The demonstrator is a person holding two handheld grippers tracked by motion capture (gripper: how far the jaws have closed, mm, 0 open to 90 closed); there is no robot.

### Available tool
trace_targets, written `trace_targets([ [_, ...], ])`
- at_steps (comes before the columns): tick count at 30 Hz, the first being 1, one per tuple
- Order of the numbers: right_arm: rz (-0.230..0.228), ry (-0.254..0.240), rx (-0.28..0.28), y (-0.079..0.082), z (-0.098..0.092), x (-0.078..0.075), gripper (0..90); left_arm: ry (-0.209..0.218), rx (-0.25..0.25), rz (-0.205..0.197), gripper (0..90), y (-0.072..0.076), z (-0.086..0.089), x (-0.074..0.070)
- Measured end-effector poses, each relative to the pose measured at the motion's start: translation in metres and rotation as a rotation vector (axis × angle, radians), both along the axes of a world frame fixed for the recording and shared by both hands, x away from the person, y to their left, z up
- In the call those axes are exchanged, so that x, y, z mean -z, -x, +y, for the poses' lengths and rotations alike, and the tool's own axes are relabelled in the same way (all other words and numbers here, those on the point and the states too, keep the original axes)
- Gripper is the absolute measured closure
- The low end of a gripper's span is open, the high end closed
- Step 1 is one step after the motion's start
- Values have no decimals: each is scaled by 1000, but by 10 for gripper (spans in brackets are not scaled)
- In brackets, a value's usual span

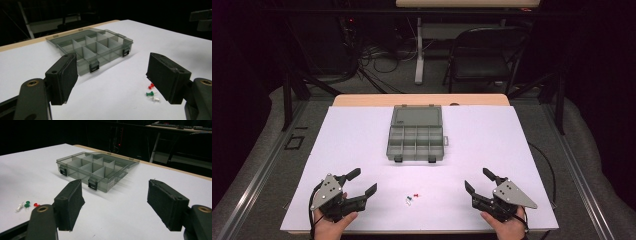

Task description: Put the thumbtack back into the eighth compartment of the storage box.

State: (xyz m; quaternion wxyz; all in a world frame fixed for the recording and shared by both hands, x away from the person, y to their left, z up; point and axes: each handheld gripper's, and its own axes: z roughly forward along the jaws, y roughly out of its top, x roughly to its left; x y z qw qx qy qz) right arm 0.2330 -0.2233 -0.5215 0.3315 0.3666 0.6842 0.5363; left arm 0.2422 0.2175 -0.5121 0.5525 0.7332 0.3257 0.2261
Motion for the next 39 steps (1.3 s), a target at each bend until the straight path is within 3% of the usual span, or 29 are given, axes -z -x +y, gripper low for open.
trace_targets([
  [10,17,3,-1,-1,1,1,277,-4,23,97,258,-4,-18,8],
  [18,20,-2,1,-1,1,1,277,-53,72,159,268,-7,-42,11],
  [19,20,-4,0,-1,1,1,277,-78,99,182,282,-9,-49,11],
  [23,27,-4,1,-1,1,2,277,-122,117,215,315,-13,-61,11],
  [27,34,-11,2,-1,0,2,277,-146,110,236,335,-16,-69,13],
  [31,39,-18,3,-1,-1,2,277,-176,103,299,386,-22,-78,20],
  [32,37,-18,2,-1,-1,2,277,-176,103,299,401,-22,-78,20],
  [33,38,-18,3,-1,-2,2,277,-190,95,333,408,-24,-81,24],
  [34,38,-18,3,-1,-2,2,277,-190,95,333,411,-24,-81,24],
  [35,38,-20,3,-1,-2,2,277,-204,88,358,418,-26,-84,28],
  [39,38,-20,-1,-1,-2,2,277,-222,75,385,467,-25,-89,33],
])
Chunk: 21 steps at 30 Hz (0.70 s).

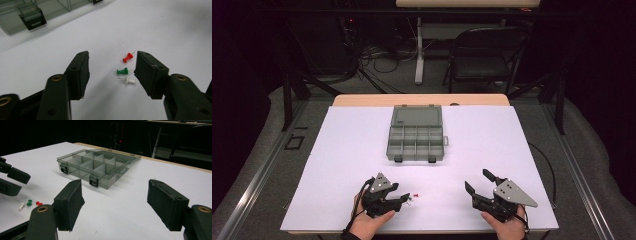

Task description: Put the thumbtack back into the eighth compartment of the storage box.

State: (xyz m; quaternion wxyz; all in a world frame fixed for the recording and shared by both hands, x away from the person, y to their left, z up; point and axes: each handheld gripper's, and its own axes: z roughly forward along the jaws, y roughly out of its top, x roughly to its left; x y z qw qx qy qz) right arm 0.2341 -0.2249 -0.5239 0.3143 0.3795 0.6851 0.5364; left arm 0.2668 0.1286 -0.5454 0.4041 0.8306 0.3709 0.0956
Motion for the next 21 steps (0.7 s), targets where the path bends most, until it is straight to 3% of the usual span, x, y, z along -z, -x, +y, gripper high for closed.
trace_targets([
  [11,5,-2,-5,0,-1,0,280,-17,6,42,533,5,-10,9],
  [21,6,-1,-8,0,-2,0,283,-51,12,32,545,8,-18,13],
])
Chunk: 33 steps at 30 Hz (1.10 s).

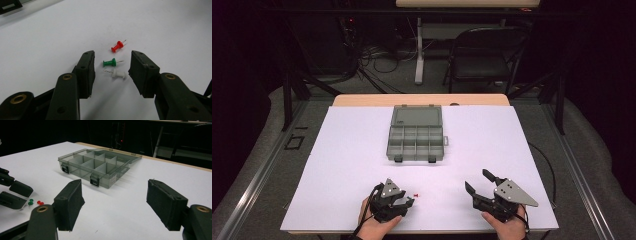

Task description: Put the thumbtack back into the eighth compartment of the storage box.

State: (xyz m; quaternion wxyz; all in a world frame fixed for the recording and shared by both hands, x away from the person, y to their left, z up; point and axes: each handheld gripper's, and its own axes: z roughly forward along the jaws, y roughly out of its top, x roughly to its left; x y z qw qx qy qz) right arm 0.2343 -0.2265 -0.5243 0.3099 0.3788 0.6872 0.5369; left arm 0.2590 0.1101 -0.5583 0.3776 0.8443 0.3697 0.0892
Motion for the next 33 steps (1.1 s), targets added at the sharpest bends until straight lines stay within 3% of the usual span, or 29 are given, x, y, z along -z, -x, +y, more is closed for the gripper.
trace_targets([
  [10,4,-7,-4,0,-1,0,284,-27,9,-12,592,3,-3,2],
  [14,6,-9,-5,0,-1,0,285,-67,8,-51,627,6,-5,2],
  [18,5,-9,-4,0,-1,0,285,-64,1,-43,681,7,-4,2],
  [33,7,-11,-4,-1,-1,0,290,-45,3,-30,694,5,-1,2],
])
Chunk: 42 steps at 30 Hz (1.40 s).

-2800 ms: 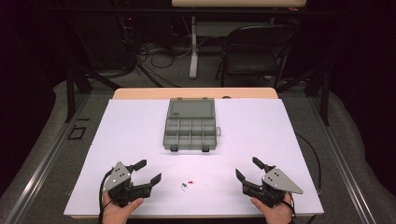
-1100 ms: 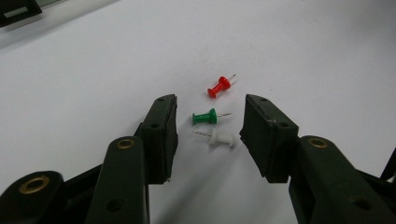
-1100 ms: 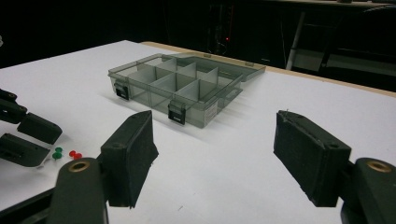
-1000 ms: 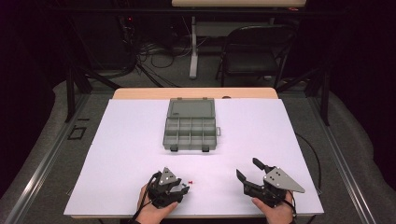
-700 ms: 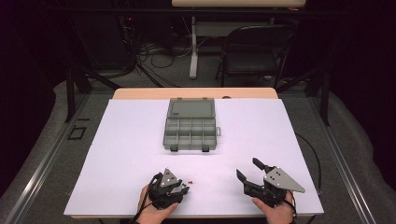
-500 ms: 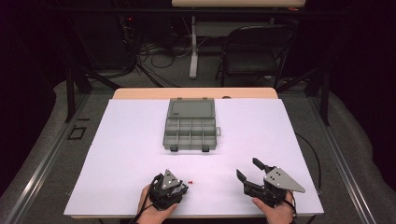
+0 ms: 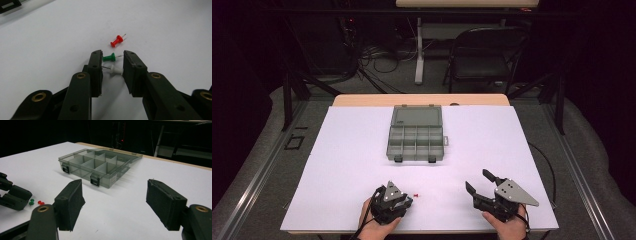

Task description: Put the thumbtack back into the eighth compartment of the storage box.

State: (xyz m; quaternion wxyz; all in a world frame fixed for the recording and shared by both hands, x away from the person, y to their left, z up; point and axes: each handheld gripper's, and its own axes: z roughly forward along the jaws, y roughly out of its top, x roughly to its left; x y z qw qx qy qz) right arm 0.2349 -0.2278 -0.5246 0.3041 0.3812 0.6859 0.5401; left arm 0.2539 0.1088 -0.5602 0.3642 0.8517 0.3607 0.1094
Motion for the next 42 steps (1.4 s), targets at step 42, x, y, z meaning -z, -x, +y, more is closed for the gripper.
trace_targets([
  [42,8,1,1,-1,-1,1,293,72,-30,-3,695,-8,16,-18],
])
